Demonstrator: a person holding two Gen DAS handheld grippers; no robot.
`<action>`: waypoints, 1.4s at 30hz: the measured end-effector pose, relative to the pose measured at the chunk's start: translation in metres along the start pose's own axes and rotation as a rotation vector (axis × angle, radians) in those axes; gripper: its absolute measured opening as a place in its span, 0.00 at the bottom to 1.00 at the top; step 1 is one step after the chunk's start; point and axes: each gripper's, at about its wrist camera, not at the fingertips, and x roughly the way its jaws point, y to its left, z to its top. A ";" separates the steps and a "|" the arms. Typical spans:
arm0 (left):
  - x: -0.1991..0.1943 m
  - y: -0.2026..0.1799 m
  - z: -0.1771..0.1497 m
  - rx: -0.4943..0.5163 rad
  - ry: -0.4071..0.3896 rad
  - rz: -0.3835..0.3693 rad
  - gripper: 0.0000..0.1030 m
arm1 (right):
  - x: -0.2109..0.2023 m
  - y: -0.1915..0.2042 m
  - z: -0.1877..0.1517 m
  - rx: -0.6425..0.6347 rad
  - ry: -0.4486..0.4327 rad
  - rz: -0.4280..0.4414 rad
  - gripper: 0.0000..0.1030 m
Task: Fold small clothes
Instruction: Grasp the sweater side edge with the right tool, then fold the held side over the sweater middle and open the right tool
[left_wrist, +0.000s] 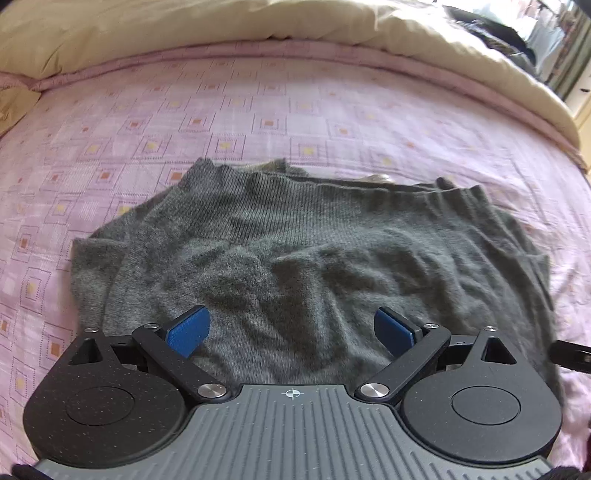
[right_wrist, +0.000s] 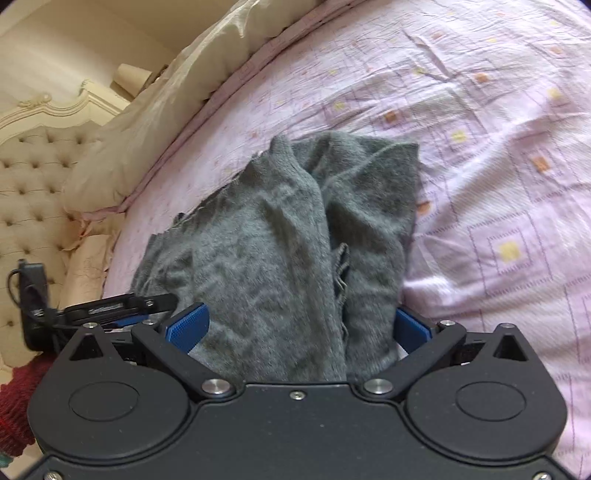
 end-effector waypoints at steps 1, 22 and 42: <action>0.008 -0.001 0.003 -0.010 0.032 0.007 0.94 | 0.001 0.000 0.002 -0.005 0.006 0.013 1.00; 0.042 -0.016 0.022 -0.001 0.096 0.101 1.00 | 0.011 -0.033 0.015 0.102 0.006 0.060 0.25; -0.017 -0.046 -0.029 0.153 0.006 0.056 0.92 | 0.006 0.035 0.021 -0.024 0.031 -0.184 0.24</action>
